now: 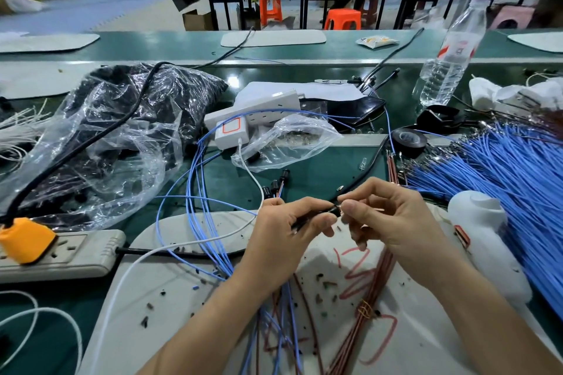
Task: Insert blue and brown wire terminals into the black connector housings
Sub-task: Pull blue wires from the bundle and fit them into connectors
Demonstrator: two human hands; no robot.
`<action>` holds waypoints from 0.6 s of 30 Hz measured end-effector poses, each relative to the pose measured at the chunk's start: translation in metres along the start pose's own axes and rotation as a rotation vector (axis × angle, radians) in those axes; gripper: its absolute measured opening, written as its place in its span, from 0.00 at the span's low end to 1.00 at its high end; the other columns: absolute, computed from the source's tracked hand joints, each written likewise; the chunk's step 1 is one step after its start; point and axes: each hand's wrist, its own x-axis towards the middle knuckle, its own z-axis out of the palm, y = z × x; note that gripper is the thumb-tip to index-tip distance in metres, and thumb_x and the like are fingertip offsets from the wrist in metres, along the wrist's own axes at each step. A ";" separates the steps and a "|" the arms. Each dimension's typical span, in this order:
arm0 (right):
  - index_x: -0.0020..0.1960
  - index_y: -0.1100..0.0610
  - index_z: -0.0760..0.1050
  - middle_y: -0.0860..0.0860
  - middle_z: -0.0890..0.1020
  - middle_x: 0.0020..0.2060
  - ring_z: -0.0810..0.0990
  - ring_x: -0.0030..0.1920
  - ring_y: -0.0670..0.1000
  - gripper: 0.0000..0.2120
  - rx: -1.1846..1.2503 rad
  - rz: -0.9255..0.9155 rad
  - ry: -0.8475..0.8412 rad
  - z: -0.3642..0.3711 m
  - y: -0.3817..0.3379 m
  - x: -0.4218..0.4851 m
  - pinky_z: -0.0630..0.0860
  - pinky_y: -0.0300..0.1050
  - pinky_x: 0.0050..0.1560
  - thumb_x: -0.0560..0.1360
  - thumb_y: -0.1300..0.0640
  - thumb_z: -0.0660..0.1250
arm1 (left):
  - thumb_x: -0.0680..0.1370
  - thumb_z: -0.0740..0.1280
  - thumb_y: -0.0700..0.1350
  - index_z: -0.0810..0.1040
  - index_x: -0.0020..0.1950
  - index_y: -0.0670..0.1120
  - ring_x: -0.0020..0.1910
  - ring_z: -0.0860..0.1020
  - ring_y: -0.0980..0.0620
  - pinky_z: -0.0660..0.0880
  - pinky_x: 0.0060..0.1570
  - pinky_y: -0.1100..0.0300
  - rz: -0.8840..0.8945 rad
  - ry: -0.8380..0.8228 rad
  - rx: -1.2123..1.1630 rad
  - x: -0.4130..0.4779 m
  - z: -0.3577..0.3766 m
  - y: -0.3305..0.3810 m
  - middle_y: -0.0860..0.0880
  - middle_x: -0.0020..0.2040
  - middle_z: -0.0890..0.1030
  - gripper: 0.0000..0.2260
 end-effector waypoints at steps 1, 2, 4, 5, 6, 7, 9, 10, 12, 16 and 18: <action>0.42 0.65 0.77 0.56 0.80 0.29 0.77 0.26 0.52 0.10 0.019 0.018 -0.011 0.000 0.001 0.000 0.75 0.42 0.26 0.65 0.59 0.70 | 0.74 0.65 0.55 0.81 0.48 0.52 0.37 0.76 0.66 0.63 0.54 0.60 -0.002 -0.004 -0.004 0.000 0.000 0.000 0.64 0.32 0.80 0.10; 0.42 0.65 0.76 0.57 0.80 0.29 0.78 0.27 0.53 0.09 0.045 0.033 -0.016 0.000 0.001 0.000 0.76 0.42 0.27 0.65 0.59 0.70 | 0.74 0.65 0.55 0.81 0.47 0.53 0.36 0.76 0.64 0.64 0.55 0.58 -0.007 -0.011 -0.014 0.000 0.000 0.000 0.64 0.32 0.80 0.09; 0.41 0.64 0.76 0.59 0.81 0.30 0.80 0.28 0.55 0.09 0.079 0.060 -0.025 -0.001 0.002 0.000 0.78 0.43 0.29 0.65 0.60 0.70 | 0.74 0.65 0.54 0.80 0.47 0.54 0.32 0.76 0.61 0.70 0.49 0.54 -0.016 -0.044 -0.050 0.000 -0.001 -0.001 0.62 0.32 0.80 0.07; 0.41 0.64 0.76 0.60 0.81 0.31 0.80 0.29 0.55 0.08 0.076 0.068 -0.033 -0.001 0.003 0.000 0.78 0.44 0.29 0.65 0.60 0.70 | 0.74 0.66 0.53 0.80 0.46 0.54 0.30 0.75 0.60 0.72 0.44 0.56 -0.019 -0.061 -0.077 0.000 -0.001 -0.001 0.61 0.32 0.80 0.06; 0.40 0.63 0.76 0.60 0.81 0.31 0.81 0.29 0.56 0.07 0.066 0.073 -0.041 -0.001 0.004 0.000 0.79 0.45 0.29 0.65 0.60 0.70 | 0.74 0.67 0.51 0.80 0.46 0.54 0.28 0.75 0.58 0.73 0.40 0.60 -0.030 -0.077 -0.109 0.000 -0.002 -0.002 0.59 0.32 0.80 0.04; 0.39 0.62 0.76 0.60 0.81 0.32 0.81 0.30 0.57 0.06 0.055 0.078 -0.048 -0.001 0.005 -0.001 0.79 0.46 0.30 0.65 0.60 0.70 | 0.75 0.68 0.48 0.80 0.45 0.53 0.27 0.75 0.58 0.72 0.37 0.64 -0.046 -0.089 -0.146 -0.001 -0.001 -0.003 0.57 0.31 0.80 0.02; 0.38 0.59 0.75 0.62 0.81 0.34 0.82 0.31 0.59 0.05 0.052 0.090 -0.063 0.000 0.007 -0.002 0.80 0.48 0.30 0.65 0.59 0.70 | 0.75 0.69 0.42 0.80 0.45 0.52 0.27 0.75 0.58 0.72 0.35 0.68 -0.069 -0.093 -0.172 -0.001 -0.002 -0.005 0.56 0.31 0.79 0.04; 0.38 0.59 0.75 0.62 0.81 0.34 0.83 0.32 0.60 0.05 0.055 0.094 -0.068 0.000 0.008 -0.002 0.80 0.48 0.30 0.66 0.59 0.70 | 0.75 0.69 0.42 0.80 0.44 0.52 0.27 0.76 0.58 0.72 0.35 0.68 -0.076 -0.097 -0.171 -0.001 -0.001 -0.007 0.56 0.31 0.79 0.05; 0.40 0.61 0.74 0.61 0.81 0.34 0.83 0.31 0.60 0.07 0.044 0.083 -0.063 0.001 0.010 -0.001 0.80 0.47 0.31 0.67 0.59 0.70 | 0.75 0.69 0.43 0.80 0.44 0.53 0.27 0.76 0.57 0.73 0.35 0.67 -0.085 -0.111 -0.183 -0.002 -0.001 -0.009 0.55 0.31 0.80 0.05; 0.40 0.62 0.72 0.59 0.81 0.31 0.82 0.29 0.56 0.06 -0.070 -0.065 0.025 0.007 0.016 0.000 0.79 0.43 0.31 0.73 0.66 0.68 | 0.74 0.67 0.49 0.80 0.44 0.51 0.27 0.77 0.56 0.75 0.36 0.65 -0.106 -0.087 -0.214 0.000 0.002 -0.010 0.52 0.31 0.80 0.03; 0.40 0.61 0.72 0.56 0.82 0.31 0.82 0.29 0.54 0.06 -0.114 -0.113 0.053 0.009 0.019 0.000 0.79 0.42 0.32 0.74 0.68 0.68 | 0.73 0.68 0.49 0.80 0.44 0.49 0.28 0.78 0.56 0.75 0.36 0.66 -0.109 -0.077 -0.210 0.001 0.002 -0.012 0.51 0.32 0.81 0.05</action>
